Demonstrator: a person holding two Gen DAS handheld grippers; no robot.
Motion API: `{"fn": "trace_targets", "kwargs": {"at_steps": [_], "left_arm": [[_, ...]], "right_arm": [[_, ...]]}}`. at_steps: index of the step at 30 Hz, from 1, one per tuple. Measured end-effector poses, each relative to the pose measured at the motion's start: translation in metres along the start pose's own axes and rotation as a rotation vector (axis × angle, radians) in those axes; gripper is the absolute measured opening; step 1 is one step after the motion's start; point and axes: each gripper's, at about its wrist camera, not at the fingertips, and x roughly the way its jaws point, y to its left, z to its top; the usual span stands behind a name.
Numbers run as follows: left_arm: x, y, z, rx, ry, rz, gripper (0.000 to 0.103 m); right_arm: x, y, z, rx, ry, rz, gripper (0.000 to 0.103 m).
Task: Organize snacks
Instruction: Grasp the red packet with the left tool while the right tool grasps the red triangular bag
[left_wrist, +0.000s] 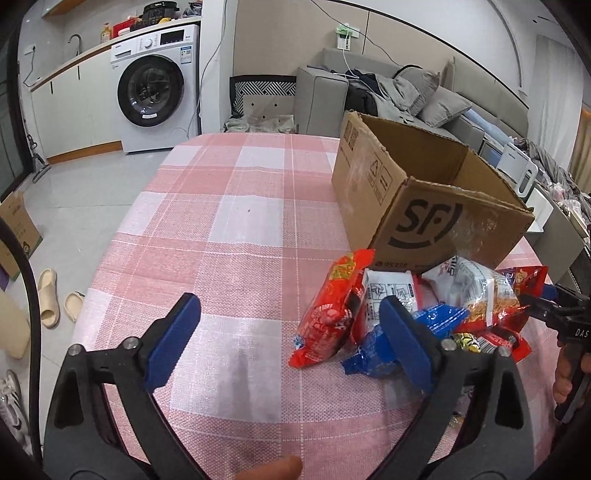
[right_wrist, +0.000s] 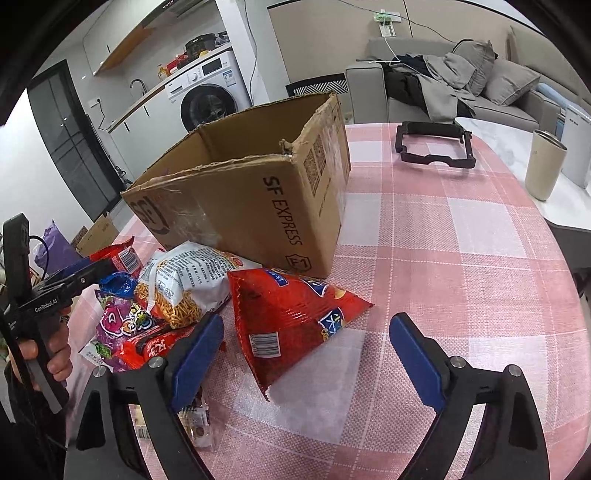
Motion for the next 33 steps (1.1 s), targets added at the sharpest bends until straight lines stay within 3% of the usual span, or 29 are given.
{"fn": "trace_targets", "kwargs": {"at_steps": [5,19,29,33], "left_arm": [[0.012,0.0,0.004,-0.007,0.025,-0.036,0.08],[0.026,-0.007,0.004,0.023,0.074,-0.148,0.024],[0.011,-0.009,0.002,0.039,0.028,-0.135,0.022],[0.005,-0.007,0.002,0.038,0.012,-0.123,0.022]], "right_arm": [[0.006,-0.001,0.001,0.0,0.011,0.0,0.092],[0.014,-0.005,0.003,0.011,0.027,0.014,0.088],[0.026,-0.005,0.008,0.009,0.04,0.005,0.085],[0.025,-0.007,0.007,0.017,0.035,0.012,0.06]]}}
